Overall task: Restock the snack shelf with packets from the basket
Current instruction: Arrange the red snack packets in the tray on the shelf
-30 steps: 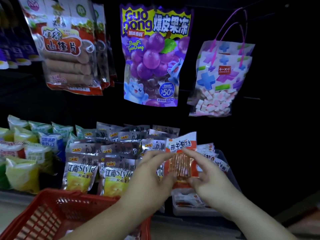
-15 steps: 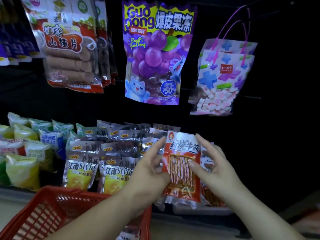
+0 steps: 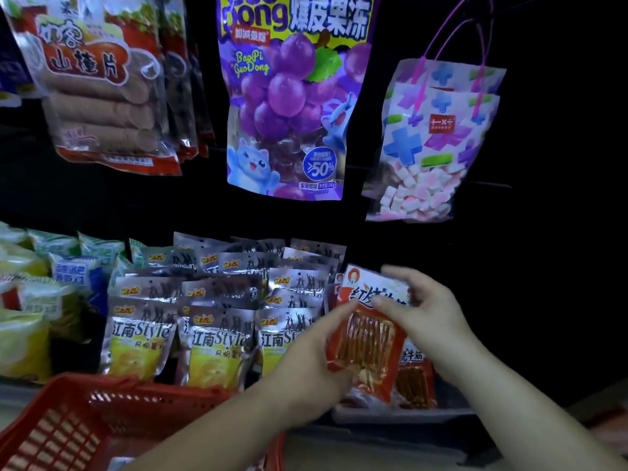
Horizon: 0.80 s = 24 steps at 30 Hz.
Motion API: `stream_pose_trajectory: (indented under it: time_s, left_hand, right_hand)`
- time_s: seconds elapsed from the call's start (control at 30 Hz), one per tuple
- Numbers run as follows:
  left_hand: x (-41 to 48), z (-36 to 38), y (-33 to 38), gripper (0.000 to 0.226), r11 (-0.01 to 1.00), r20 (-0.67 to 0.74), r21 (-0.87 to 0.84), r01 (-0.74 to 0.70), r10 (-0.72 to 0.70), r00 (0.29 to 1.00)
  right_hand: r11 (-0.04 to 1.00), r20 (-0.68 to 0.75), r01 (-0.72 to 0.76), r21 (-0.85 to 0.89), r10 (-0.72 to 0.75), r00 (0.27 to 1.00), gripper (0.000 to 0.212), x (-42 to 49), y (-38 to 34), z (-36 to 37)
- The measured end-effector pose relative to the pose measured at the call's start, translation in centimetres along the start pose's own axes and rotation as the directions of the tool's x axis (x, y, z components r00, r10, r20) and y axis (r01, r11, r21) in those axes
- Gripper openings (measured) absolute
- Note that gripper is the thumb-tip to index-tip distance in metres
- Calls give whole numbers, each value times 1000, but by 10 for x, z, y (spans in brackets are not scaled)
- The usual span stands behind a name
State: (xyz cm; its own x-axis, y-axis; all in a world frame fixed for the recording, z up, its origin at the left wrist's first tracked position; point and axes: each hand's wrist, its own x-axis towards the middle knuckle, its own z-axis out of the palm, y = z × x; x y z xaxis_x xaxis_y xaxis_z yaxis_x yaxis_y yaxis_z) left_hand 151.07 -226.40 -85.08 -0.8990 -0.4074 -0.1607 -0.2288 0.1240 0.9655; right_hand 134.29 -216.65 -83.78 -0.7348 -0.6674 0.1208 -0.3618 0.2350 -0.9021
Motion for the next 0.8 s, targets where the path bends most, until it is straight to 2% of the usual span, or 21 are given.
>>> stream_pose_trajectory:
  time_s: [0.03, 0.07, 0.2, 0.33, 0.43, 0.5, 0.67, 0.73, 0.8]
  left_hand:
    - [11, -1, -2, 85, 1000, -16, -3, -4, 4, 1000]
    - [23, -2, -7, 79, 1000, -40, 7, -2, 2, 999]
    - [76, -12, -33, 49, 995, -206, -20, 103, -105, 973]
    - [118, -23, -63, 41, 972, -281, -136, 189, -221, 934]
    - [142, -27, -74, 39, 965, -301, -184, 186, -236, 924]
    - [154, -28, -81, 42, 957, -292, -218, 191, -251, 923]
    - [164, -24, -96, 43, 907, -251, -364, 212, -315, 915]
    - [164, -19, -99, 39, 894, -258, -394, 213, -329, 908]
    - [162, -15, -101, 34, 891, -258, -393, 228, -345, 902]
  right_hand:
    - [1000, 1, -12, -7, 12, 1000, 23, 10, 3, -2]
    - [999, 4, -22, -29, 22, 1000, 13, 20, 8, -4]
    - [994, 17, -6, -106, 7, 1000, 12, 64, 29, -6]
    - [987, 112, -10, -159, 28, 993, 15, 93, 61, 5]
    - [983, 89, 6, -185, 10, 996, 16, 110, 90, 20]
    - [987, 91, -26, -160, 41, 995, 9, 117, 108, 28]
    - [988, 234, -60, -143, 93, 968, 16, 115, 152, 47]
    - [972, 297, -88, -216, 152, 943, 18, 119, 160, 52]
    - [927, 414, -99, -361, 254, 874, 16, 121, 166, 53]
